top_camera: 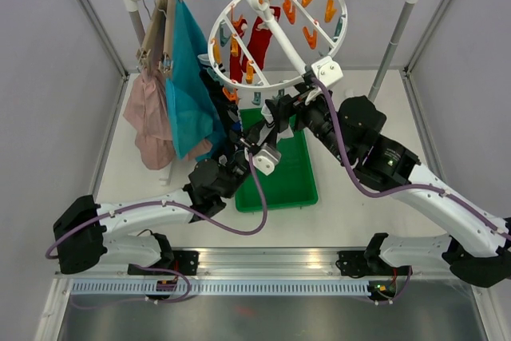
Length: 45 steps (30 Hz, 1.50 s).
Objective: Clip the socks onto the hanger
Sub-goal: Clamp the sock onto the hanger, then reset both arms
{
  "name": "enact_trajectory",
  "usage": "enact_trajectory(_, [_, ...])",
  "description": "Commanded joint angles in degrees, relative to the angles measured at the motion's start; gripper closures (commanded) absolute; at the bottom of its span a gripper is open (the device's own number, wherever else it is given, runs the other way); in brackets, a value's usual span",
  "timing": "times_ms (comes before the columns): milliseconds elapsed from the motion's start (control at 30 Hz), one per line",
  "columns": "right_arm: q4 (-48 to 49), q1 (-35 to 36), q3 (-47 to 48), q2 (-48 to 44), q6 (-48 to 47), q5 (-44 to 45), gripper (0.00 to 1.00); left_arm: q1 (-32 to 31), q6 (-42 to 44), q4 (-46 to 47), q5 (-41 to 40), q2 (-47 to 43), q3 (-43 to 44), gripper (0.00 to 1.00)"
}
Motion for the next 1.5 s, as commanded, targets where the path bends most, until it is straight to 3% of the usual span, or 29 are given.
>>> enact_trajectory(0, [-1.0, 0.2, 2.5, -2.2, 3.0, -0.6, 0.19, -0.3, -6.5, -3.9, -0.5, -2.9, 3.0, 0.59])
enact_trajectory(133, [-1.2, 0.3, -0.2, -4.2, 4.2, -0.5, 0.17, -0.3, -14.0, -11.9, 0.2, -6.5, 3.9, 0.49])
enact_trajectory(267, [-1.9, 0.3, -4.0, -7.9, 5.7, 1.1, 0.15, -0.3, -25.1, -27.7, 0.9, -13.3, 5.9, 0.45])
enact_trajectory(433, [-3.5, 0.3, -11.4, -12.4, 9.6, 4.6, 0.02, -0.3, -35.2, -44.2, -1.1, -19.2, 9.6, 0.40])
enact_trajectory(467, [-3.9, 0.2, -12.6, -13.5, 10.2, 5.4, 0.02, -0.3, -37.4, -49.1, -1.3, -20.1, 10.0, 0.31])
enact_trajectory(500, [-4.8, 0.3, -13.8, -14.1, 11.6, 6.2, 0.02, -0.3, -38.2, -51.8, -2.2, -21.5, 10.6, 0.01])
enact_trajectory(733, [-6.5, 0.2, -25.8, -19.8, 19.5, 14.2, 0.02, -0.3, -44.7, -65.9, -5.6, -28.8, 10.3, 0.00])
enact_trajectory(900, [-6.6, 0.3, -31.8, -21.9, 21.9, 15.3, 0.02, -0.3, -45.8, -70.2, -6.1, -34.0, 6.8, 0.00])
enact_trajectory(1133, [-5.8, 0.3, -36.9, -24.0, 22.3, 16.7, 0.02, -0.3, -51.3, -83.8, -8.1, -36.4, 9.1, 0.00])
enact_trajectory(1467, [-4.0, 0.3, -38.7, -25.5, 21.5, 16.7, 0.02, -0.3, -51.1, -82.8, -9.4, -41.8, 5.3, 0.00])
